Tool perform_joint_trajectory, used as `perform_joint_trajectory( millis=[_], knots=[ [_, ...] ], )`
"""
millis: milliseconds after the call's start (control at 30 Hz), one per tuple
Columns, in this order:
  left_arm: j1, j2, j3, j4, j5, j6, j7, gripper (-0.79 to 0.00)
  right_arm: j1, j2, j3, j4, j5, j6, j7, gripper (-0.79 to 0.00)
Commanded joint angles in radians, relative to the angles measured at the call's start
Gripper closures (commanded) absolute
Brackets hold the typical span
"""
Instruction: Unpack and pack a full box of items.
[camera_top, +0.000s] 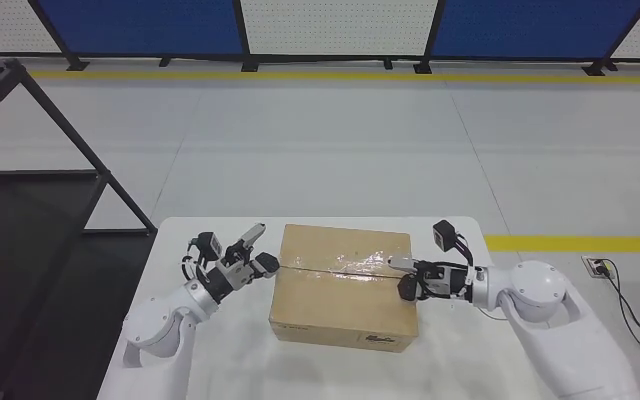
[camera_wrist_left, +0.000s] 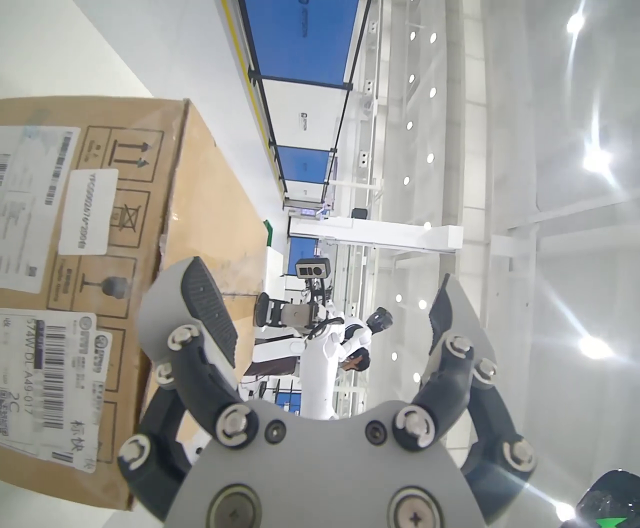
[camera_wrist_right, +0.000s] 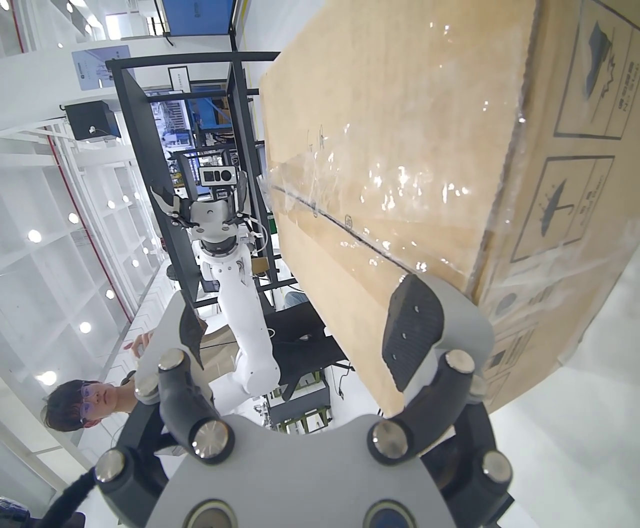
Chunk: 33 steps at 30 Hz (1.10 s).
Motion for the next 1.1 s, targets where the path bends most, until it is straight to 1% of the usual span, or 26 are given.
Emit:
perform_joint_trajectory(
  millis=[0,267,400,667,1067],
  knots=[
    [-0.006,0.004,0.011,0.012,0.01,-0.011,-0.016,-0.785,-0.002,0.0,0.001,0.0,0.002,-0.001,-0.001,-0.785],
    [-0.008,0.016,0.028,0.027,-0.025,-0.045,-0.051,-0.785,-0.01,0.001,0.0,-0.006,0.006,-0.003,-0.007,-0.785],
    [-0.012,0.02,0.046,0.039,-0.01,-0.064,-0.023,-0.785,-0.01,0.0,-0.004,-0.009,0.005,-0.002,-0.008,-0.785],
    [-0.027,0.027,0.077,0.067,-0.035,-0.076,-0.019,-0.785,-0.009,0.001,-0.006,-0.012,0.002,-0.001,-0.008,-0.785],
    [-0.043,0.036,0.114,0.089,-0.05,-0.093,0.021,-0.785,-0.02,0.003,-0.001,-0.016,0.002,-0.008,-0.008,-0.785]
  ],
)
